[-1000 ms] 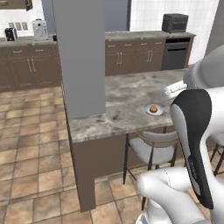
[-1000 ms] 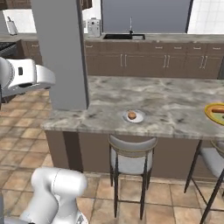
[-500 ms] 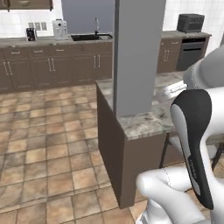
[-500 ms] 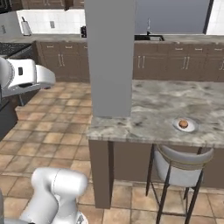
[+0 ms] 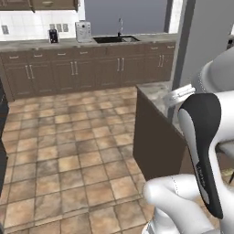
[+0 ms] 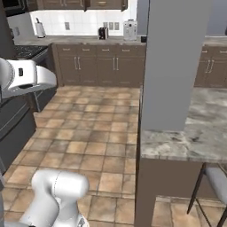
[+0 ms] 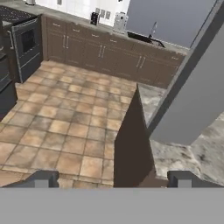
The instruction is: Take the smaller bowl and place it next to the appetizer plate on the dining counter , and place the larger bowl next to the plate with cooked food.
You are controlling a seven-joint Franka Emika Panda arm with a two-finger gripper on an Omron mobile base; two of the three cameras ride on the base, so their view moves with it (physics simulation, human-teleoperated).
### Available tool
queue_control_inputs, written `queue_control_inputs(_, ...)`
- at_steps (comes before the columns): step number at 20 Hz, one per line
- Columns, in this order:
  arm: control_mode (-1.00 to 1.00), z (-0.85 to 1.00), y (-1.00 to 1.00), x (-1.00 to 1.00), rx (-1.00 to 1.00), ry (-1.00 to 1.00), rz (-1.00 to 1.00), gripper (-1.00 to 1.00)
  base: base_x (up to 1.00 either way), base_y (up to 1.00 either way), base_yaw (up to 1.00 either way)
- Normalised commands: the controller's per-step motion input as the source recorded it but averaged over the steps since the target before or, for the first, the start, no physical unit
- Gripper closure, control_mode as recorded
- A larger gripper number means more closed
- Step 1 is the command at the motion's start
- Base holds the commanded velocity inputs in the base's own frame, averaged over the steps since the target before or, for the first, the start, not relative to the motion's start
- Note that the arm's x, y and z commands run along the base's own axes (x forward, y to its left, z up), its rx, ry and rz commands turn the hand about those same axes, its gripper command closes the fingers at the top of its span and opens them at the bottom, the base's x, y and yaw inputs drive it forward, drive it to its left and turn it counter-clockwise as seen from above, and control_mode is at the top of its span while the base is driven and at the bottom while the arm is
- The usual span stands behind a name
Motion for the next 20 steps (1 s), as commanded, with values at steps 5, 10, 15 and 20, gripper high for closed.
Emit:
queue_control_inputs(5,1.0,0.0,0.0,0.0,0.0,0.0,0.0,-1.0,0.58,0.99,0.0)
queue_control_inputs(10,1.0,0.0,0.0,0.0,0.0,0.0,0.0,-1.0,0.99,0.18,0.0)
queue_control_inputs(15,1.0,0.0,0.0,0.0,0.0,0.0,0.0,-1.0,1.0,-0.14,0.01)
queue_control_inputs(20,1.0,0.0,0.0,0.0,0.0,0.0,0.0,-1.0,1.0,-0.02,0.0)
